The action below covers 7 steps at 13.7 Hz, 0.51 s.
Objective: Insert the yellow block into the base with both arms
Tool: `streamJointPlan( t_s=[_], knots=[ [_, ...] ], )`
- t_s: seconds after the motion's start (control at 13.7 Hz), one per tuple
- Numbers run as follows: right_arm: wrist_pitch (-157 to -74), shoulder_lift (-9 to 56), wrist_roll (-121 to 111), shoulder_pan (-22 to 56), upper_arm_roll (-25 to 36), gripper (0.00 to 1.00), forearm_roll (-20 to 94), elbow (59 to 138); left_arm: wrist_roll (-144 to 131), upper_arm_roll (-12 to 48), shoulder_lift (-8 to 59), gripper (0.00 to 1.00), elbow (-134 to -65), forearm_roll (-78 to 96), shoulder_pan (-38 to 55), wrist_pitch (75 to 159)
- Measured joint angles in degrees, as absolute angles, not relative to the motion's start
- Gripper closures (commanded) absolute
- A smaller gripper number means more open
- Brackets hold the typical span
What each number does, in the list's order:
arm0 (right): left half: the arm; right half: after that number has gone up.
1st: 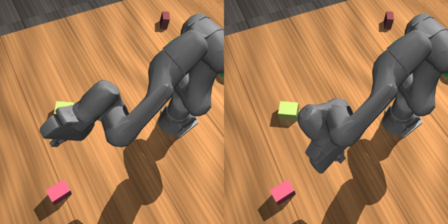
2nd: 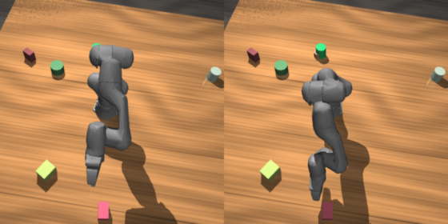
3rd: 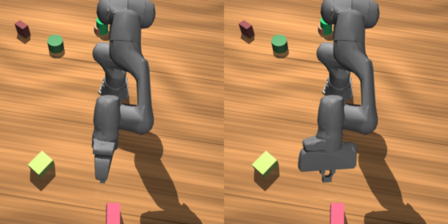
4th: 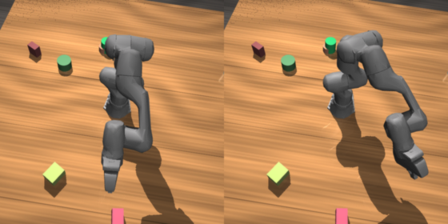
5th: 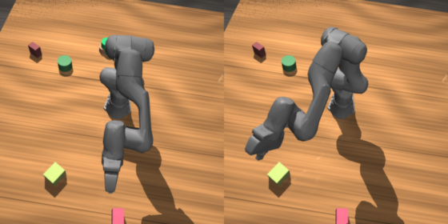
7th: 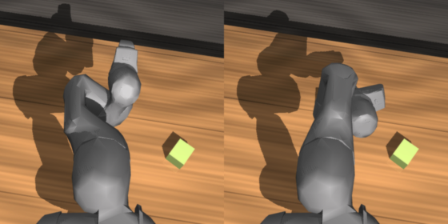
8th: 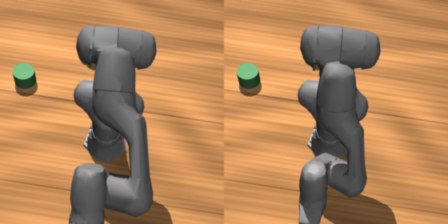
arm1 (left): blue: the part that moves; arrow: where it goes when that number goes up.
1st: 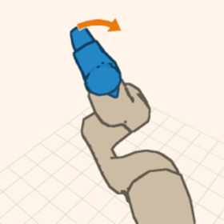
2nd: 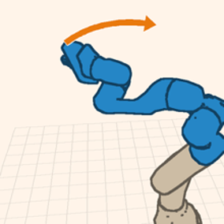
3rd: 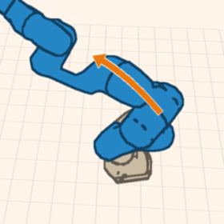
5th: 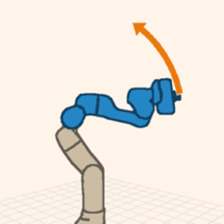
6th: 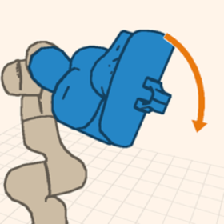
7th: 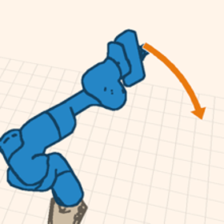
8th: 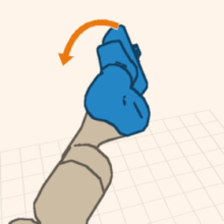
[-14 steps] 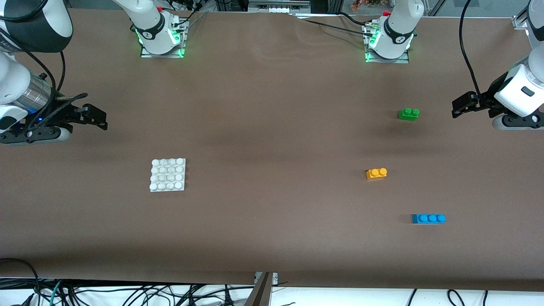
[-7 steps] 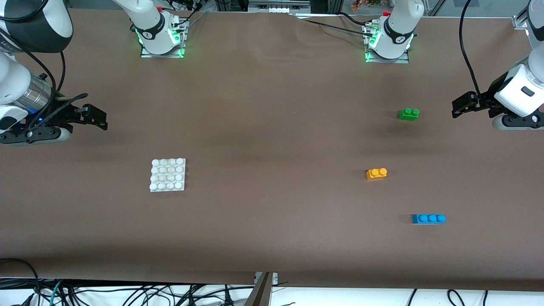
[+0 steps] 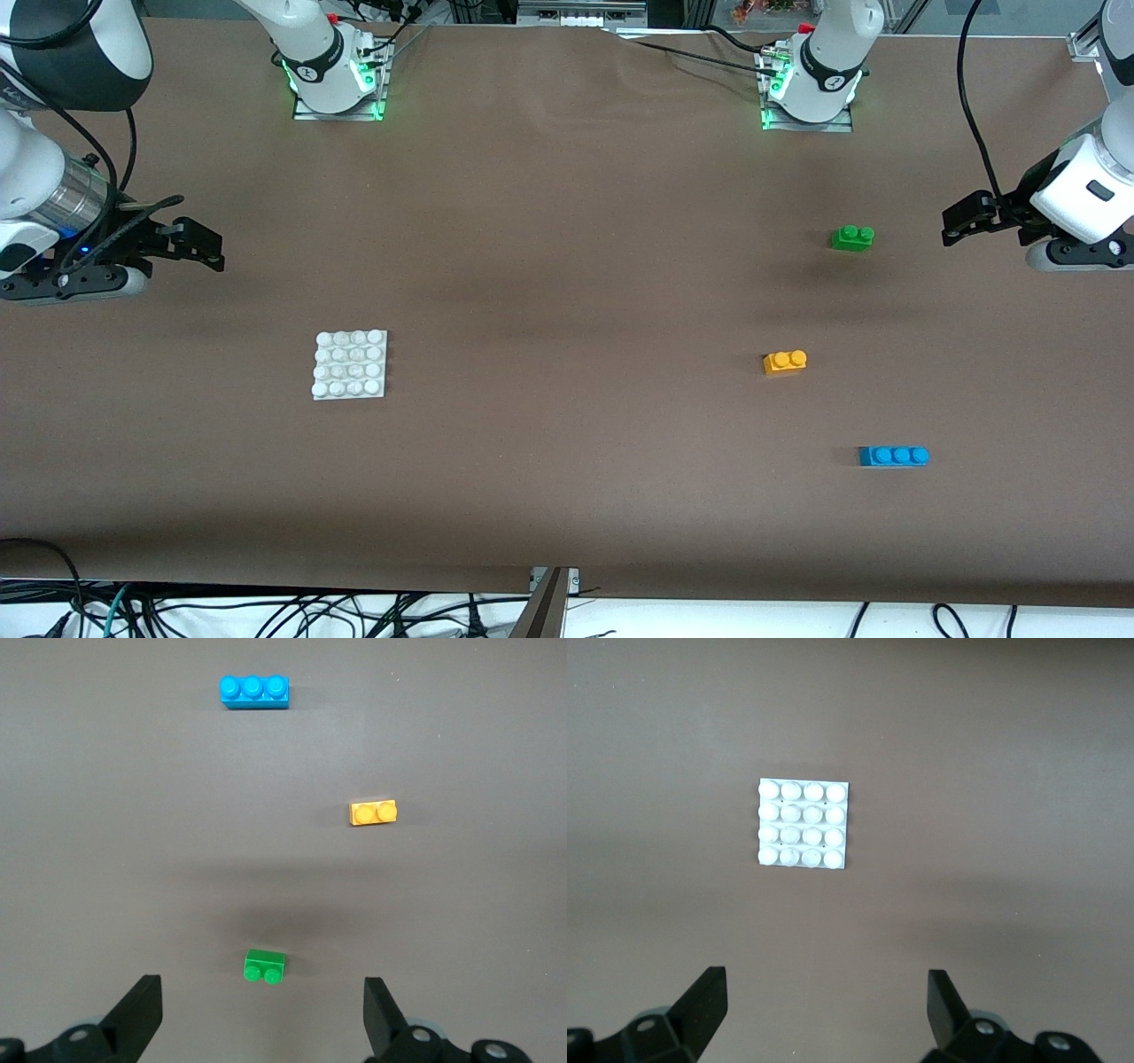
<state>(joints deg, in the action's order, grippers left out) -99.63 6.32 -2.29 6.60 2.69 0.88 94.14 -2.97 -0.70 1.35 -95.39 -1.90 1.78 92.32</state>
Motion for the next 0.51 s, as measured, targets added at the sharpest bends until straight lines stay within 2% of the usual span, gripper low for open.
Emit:
streamJointPlan(
  t_s=[0.36, 0.51],
  knots=[
    [-100.5, 7.2, -2.3, 6.6, 2.7, 0.0, 0.5, 94.6, -3.0, -0.7, 1.4, 0.0, -95.4, -1.9, 1.8, 92.3],
    [-104.5, 9.1, -2.3, 6.5, 3.2, 0.0, 0.3, 96.8, -3.0, -0.7, 1.4, 0.0, -95.4, -1.9, 1.8, 92.3]
  ],
)
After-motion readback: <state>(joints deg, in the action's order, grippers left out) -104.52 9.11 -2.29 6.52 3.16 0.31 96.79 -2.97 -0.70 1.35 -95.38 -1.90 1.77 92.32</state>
